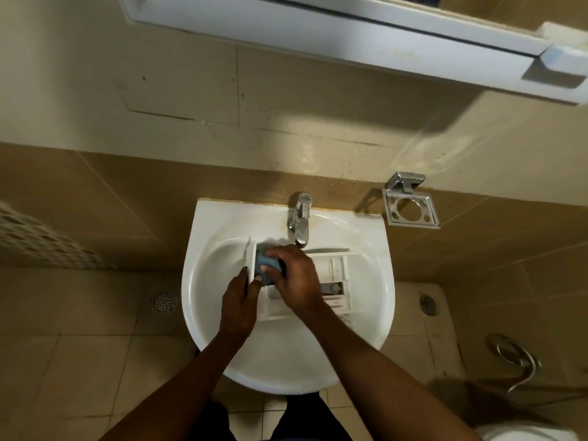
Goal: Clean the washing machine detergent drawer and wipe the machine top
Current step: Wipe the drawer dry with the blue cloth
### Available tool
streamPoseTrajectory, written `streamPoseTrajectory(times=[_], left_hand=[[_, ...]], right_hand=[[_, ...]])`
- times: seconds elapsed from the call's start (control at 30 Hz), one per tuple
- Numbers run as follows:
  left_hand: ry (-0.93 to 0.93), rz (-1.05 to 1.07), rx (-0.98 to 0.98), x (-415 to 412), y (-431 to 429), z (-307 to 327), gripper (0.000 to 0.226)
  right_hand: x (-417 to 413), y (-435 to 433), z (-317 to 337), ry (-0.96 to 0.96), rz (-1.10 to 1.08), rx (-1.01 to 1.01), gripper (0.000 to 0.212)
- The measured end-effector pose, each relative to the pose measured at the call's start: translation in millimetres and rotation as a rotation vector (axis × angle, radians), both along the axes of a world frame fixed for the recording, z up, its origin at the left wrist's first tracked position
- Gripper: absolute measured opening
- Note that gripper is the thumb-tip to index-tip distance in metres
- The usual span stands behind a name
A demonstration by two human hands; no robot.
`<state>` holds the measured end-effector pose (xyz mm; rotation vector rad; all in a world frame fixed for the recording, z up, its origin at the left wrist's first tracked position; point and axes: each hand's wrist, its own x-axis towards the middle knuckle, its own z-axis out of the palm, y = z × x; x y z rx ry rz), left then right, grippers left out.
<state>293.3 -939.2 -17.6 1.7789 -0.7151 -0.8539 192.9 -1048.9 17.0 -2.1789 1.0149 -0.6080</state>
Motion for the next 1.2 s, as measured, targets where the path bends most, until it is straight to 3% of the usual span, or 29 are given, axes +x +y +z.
streamPoseTrajectory(times=[0.17, 0.3, 0.43, 0.67, 0.83, 1.0, 1.13, 1.2], left_hand=[[0.036, 0.039, -0.014, 6, 3, 0, 0.026], [0.045, 0.045, -0.021, 9, 5, 0, 0.026], [0.075, 0.035, -0.062, 11, 10, -2, 0.027], [0.048, 0.019, -0.068, 12, 9, -4, 0.029], [0.072, 0.04, -0.053, 13, 10, -2, 0.028], [0.06, 0.058, -0.073, 10, 9, -2, 0.037], [0.072, 0.049, -0.07, 12, 10, -3, 0.03], [0.074, 0.047, -0.058, 11, 9, -2, 0.026]], right_hand=[[-13, -13, -7, 0.027, -0.168, -0.097, 0.027], [-36, -19, -2, 0.127, -0.15, -0.166, 0.036], [-60, -19, 3, 0.134, -0.202, -0.201, 0.031], [-108, -52, 27, 0.146, -0.605, -0.133, 0.029], [-80, -37, 14, 0.283, -0.298, -0.294, 0.027], [-71, -28, 0, 0.342, -0.282, -0.289, 0.034], [-58, -23, 9, 0.344, -0.023, -0.366, 0.017], [-42, -14, 11, 0.332, 0.022, -0.251, 0.017]])
